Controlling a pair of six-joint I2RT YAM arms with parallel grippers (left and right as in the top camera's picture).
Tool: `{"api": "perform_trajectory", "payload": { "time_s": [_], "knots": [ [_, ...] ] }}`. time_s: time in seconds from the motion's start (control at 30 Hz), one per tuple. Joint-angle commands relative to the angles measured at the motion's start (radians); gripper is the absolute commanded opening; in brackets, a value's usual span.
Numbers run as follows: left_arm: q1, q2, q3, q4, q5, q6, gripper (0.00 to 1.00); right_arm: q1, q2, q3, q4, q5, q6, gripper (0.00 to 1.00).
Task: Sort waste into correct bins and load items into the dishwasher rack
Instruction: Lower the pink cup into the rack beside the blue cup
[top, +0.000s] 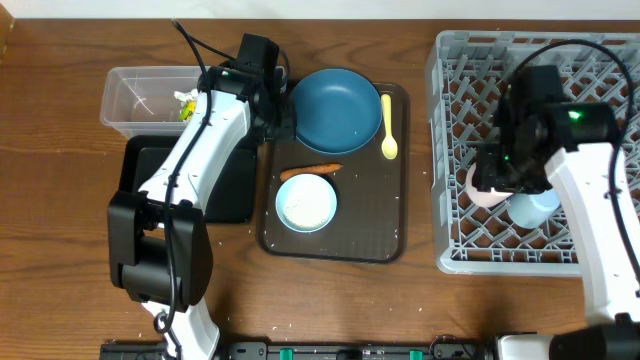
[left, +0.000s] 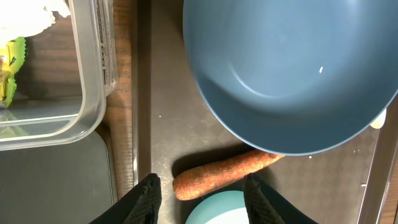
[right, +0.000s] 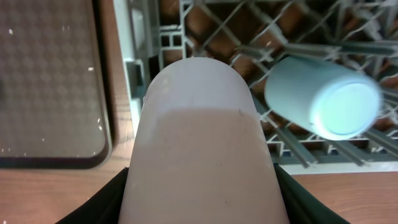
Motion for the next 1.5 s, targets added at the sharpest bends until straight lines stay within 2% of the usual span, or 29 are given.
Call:
{"api": "perform_trajectory", "payload": {
  "time_s": [0.0, 0.3, 1.0, 1.13, 1.27, 1.4, 1.47],
  "knots": [
    [0.0, 0.003, -0.012, -0.002, -0.013, 0.017, 0.46, 0.009, 0.02, 0.016, -0.026, 0.014, 0.027, 0.41],
    [0.0, 0.003, -0.012, 0.0, -0.014, 0.018, 0.46, 0.009, 0.039, 0.011, -0.071, 0.014, 0.052, 0.39],
    [0.0, 0.003, -0.012, 0.006, -0.014, 0.018, 0.47, 0.0, 0.097, -0.133, 0.111, 0.025, 0.052, 0.43],
    [0.0, 0.003, -0.012, 0.006, -0.014, 0.018, 0.48, 0.0, 0.098, -0.181, 0.162, 0.007, 0.052, 0.51],
    [0.0, 0.003, -0.012, 0.006, -0.014, 0.018, 0.47, 0.0, 0.098, -0.2, 0.184, 0.006, 0.052, 0.7],
    [0.0, 0.003, -0.012, 0.005, -0.014, 0.018, 0.48, 0.0, 0.097, -0.2, 0.192, 0.005, 0.052, 0.79],
    [0.0, 0.003, -0.012, 0.005, -0.013, 0.018, 0.48, 0.0, 0.097, -0.199, 0.198, 0.002, 0.052, 0.8]
  ]
}}
